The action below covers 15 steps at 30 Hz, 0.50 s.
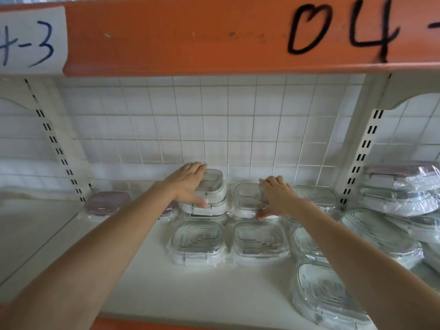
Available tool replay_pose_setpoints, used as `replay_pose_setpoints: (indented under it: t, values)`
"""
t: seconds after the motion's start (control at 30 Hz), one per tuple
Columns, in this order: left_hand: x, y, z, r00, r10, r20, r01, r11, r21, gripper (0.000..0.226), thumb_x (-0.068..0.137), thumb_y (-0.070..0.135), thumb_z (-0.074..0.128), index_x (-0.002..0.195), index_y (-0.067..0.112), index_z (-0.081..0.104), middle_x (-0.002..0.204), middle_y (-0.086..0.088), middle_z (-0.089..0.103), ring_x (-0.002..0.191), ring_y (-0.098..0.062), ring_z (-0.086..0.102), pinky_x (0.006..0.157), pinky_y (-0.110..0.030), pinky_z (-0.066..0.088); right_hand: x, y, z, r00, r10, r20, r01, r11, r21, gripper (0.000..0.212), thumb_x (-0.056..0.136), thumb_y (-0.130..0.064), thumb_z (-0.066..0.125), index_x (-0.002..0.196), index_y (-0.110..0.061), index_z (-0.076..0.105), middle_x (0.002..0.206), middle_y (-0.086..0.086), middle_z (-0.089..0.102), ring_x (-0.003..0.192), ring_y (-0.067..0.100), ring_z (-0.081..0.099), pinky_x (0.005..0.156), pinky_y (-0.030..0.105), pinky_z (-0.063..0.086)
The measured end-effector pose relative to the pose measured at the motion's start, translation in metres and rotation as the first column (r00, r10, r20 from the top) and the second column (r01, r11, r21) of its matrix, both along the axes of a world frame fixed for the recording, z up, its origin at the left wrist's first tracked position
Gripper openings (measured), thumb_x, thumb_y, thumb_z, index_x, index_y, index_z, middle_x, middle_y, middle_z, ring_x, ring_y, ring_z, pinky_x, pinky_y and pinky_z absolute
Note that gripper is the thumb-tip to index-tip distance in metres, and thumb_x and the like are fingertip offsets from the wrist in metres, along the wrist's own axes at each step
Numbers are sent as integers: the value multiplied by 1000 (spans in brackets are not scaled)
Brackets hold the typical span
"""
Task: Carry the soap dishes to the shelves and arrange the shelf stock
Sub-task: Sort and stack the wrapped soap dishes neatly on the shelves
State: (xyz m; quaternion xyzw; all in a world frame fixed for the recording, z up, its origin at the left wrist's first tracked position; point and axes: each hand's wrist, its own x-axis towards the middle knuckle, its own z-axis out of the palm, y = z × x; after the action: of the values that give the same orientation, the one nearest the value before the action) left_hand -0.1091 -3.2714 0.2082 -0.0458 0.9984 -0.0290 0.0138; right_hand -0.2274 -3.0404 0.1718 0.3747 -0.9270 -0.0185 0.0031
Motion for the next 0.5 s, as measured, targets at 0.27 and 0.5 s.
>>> replay_pose_setpoints:
  t: [0.27,0.5]
  values:
    - [12,16,13,993,115,-18,-114,993,21,113,65,64,75,145,4,23,140,-7,28,132,-21,31,107,-31,33,11,2,7,996,78,-43,-82,991,-102,97,65,-65,71,136,-10,34,129,5,35,122,23,34,104,34,33]
    - [50,48,11,970,236,-54,-236,972,-3,101,66,65,74,134,4,33,131,-9,41,119,-22,42,94,-29,37,32,22,13,994,98,-38,-102,985,-137,94,69,-63,70,133,-4,33,131,10,41,122,27,37,105,36,34]
